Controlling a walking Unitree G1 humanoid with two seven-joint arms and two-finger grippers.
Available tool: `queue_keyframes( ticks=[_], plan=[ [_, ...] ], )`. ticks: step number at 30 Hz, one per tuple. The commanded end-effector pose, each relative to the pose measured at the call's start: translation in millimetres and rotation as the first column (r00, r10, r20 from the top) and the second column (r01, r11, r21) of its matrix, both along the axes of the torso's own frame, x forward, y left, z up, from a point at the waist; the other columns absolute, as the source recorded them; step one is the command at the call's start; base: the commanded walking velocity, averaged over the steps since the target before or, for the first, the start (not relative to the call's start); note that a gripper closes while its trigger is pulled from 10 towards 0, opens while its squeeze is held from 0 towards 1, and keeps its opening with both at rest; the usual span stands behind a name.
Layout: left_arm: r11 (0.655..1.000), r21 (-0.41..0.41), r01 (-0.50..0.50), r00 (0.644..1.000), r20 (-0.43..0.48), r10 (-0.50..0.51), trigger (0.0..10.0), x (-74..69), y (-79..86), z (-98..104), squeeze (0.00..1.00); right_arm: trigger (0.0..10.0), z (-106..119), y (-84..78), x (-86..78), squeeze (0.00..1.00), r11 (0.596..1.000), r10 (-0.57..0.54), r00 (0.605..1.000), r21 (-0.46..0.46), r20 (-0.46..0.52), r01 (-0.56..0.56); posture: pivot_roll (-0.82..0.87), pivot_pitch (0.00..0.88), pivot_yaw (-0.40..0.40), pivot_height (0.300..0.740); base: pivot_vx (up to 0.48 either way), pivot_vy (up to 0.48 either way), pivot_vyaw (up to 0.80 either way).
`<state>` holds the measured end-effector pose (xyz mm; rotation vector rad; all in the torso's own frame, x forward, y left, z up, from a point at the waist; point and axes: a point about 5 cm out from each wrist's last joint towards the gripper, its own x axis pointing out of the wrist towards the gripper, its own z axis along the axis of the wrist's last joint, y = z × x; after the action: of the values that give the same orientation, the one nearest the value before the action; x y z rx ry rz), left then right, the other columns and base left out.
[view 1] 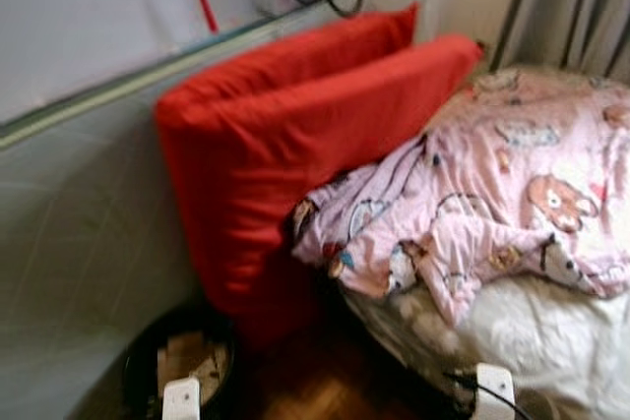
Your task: Clean up the room
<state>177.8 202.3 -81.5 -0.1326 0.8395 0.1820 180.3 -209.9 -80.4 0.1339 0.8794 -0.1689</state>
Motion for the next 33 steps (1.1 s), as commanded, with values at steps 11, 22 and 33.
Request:
queue_keyframes(
  ticks=[11, 22, 33],
  plan=[
    [1.000, 0.021, 0.023, 0.999, 0.023, -0.023, 10.0, 13.8, 2.1, 6.7, 0.00, 10.0, 1.1, -17.5, -6.9, 0.00, 0.999, -0.027, 1.000, -0.016, 0.007, 0.027, -0.05, 0.000, 0.043, 0.740, 0.113, 0.000, 0.00],
    [0.999, 0.020, 0.031, 0.998, 0.047, -0.031, 10.0, 15.0, 2.1, 8.2, 0.00, 10.0, 1.6, -12.0, -1.4, 0.00, 0.999, -0.022, 1.000, -0.023, -0.004, 0.022, -0.05, 0.000, 0.044, 0.740, 0.278, 0.000, -0.11],
    [0.999, 0.020, 0.037, 0.997, 0.070, -0.039, 10.0, 20.7, -3.9, 10.6, 0.00, 10.0, 5.1, -27.6, -5.4, 0.00, 0.999, -0.035, 0.999, -0.027, 0.038, 0.036, -0.05, 0.000, 0.045, 0.740, 0.310, 0.000, -0.06]
  ],
)
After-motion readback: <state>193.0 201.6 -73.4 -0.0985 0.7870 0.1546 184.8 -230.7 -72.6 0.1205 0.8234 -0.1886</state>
